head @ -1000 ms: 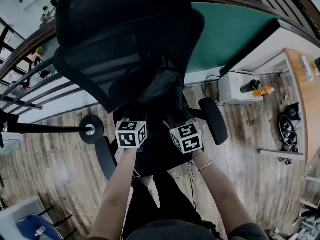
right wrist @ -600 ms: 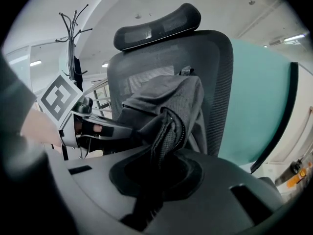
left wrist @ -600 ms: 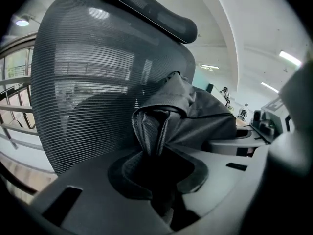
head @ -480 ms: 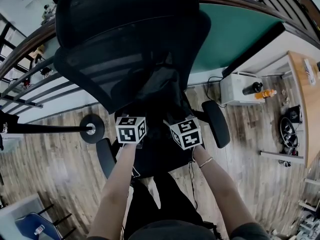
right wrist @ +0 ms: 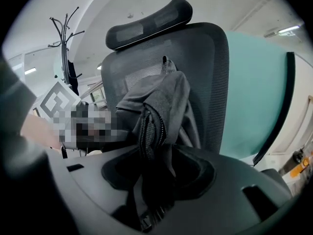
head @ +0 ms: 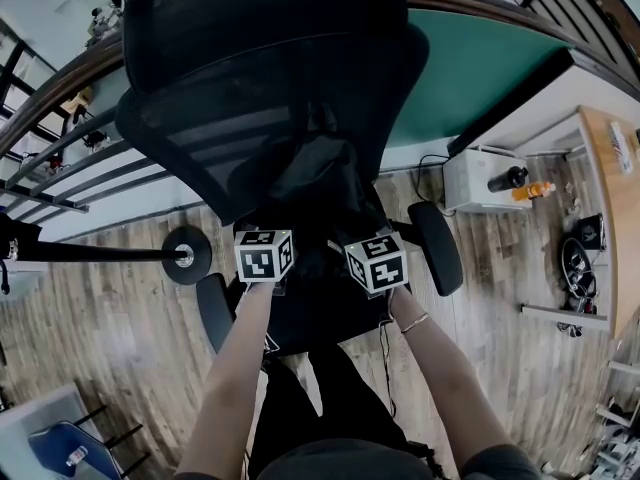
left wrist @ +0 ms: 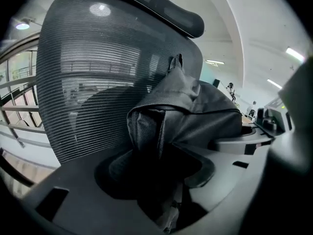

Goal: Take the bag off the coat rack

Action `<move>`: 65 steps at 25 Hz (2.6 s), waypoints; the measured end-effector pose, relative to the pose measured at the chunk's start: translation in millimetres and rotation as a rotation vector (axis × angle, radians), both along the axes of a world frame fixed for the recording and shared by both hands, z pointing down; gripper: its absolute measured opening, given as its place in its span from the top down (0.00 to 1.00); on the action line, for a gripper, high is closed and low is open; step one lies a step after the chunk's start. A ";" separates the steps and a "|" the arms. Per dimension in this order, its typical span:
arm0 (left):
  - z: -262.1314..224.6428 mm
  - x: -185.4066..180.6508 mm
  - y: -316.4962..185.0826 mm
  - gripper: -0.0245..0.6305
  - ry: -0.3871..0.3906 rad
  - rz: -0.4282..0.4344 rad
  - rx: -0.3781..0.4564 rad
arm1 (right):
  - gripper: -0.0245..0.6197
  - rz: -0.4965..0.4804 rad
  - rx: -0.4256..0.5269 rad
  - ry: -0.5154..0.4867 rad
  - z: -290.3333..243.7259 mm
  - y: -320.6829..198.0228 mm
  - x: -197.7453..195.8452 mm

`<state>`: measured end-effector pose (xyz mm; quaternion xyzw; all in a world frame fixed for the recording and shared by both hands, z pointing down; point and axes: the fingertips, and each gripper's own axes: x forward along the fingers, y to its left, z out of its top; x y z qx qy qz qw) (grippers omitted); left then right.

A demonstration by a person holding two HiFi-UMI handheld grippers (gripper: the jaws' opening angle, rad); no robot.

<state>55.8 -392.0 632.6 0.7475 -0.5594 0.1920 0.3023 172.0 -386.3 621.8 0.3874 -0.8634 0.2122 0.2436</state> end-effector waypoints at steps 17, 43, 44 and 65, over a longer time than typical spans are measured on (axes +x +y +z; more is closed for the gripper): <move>-31.1 -26.3 49.4 0.57 0.000 -0.077 0.047 | 0.65 0.060 0.060 -0.066 -38.5 25.6 -0.3; -132.4 -33.9 163.3 0.88 -0.023 -0.012 0.260 | 0.92 0.210 0.224 -0.111 -128.6 147.9 22.1; -135.5 -34.6 167.2 0.88 -0.022 -0.008 0.266 | 0.95 0.217 0.230 -0.113 -131.5 152.9 22.3; -171.3 -60.0 248.5 0.92 -0.004 0.054 0.332 | 0.96 0.305 0.291 -0.154 -171.3 257.7 8.2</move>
